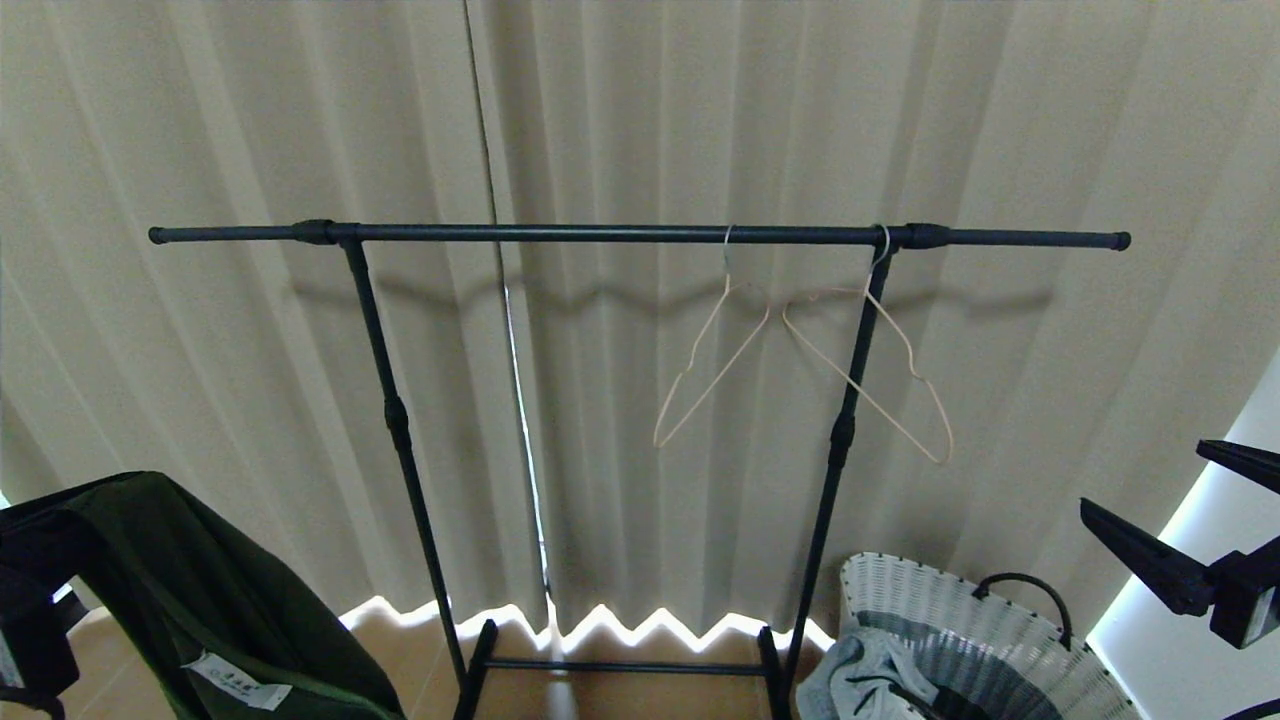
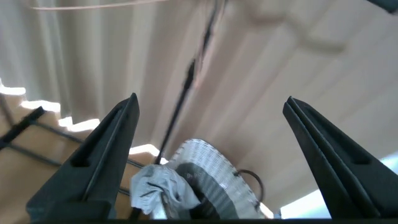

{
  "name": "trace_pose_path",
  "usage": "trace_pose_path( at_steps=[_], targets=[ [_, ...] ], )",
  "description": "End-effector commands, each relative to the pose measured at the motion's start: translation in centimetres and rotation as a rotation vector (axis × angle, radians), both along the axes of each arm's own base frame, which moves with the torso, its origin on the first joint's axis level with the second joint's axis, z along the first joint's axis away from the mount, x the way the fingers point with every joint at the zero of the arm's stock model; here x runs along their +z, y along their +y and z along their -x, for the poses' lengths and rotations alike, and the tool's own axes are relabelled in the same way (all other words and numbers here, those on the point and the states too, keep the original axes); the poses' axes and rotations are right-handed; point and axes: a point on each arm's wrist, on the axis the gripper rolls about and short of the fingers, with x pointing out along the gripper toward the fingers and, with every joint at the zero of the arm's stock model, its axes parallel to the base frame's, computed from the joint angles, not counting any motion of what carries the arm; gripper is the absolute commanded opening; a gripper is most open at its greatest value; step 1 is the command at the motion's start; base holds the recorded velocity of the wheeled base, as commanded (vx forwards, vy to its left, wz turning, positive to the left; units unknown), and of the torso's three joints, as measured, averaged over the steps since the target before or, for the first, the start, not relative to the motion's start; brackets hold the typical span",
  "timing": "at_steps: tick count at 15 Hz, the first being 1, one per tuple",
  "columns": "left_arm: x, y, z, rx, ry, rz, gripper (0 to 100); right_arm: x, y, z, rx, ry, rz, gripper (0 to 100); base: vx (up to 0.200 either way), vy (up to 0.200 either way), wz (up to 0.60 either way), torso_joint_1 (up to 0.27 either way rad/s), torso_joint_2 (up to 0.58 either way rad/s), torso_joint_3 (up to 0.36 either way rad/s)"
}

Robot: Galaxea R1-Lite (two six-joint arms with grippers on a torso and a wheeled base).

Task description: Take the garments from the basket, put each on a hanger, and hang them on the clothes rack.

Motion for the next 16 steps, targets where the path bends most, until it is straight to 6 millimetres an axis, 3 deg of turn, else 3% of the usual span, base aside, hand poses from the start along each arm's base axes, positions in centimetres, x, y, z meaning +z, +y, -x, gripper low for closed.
trace_pose_path(
  at_steps=[1,4,8,16],
  targets=[
    [0.0,0.0,0.0,0.0,0.001,0.001,0,0.1,0.0,-0.1,0.004,-0.001,-0.002,100,0.0,0.0,0.0,0.0,0.0,0.0],
    [0.1,-0.1,-0.1,-0.007,-0.003,0.004,0,1.7,0.1,-1.4,-0.01,-0.014,-0.067,100,0.0,0.0,0.0,0.0,0.0,0.0],
    [0.1,-0.1,0.0,-0.025,0.0,0.015,0,1.4,-0.1,-1.8,-0.035,0.075,-0.078,100,0.0,0.0,0.0,0.0,0.0,0.0],
    [-0.8,-0.1,0.2,-0.054,0.026,0.014,0,1.0,-0.5,-2.7,-0.068,0.132,-0.075,100,0.2,0.0,0.0,0.003,0.0,0.004]
  ],
)
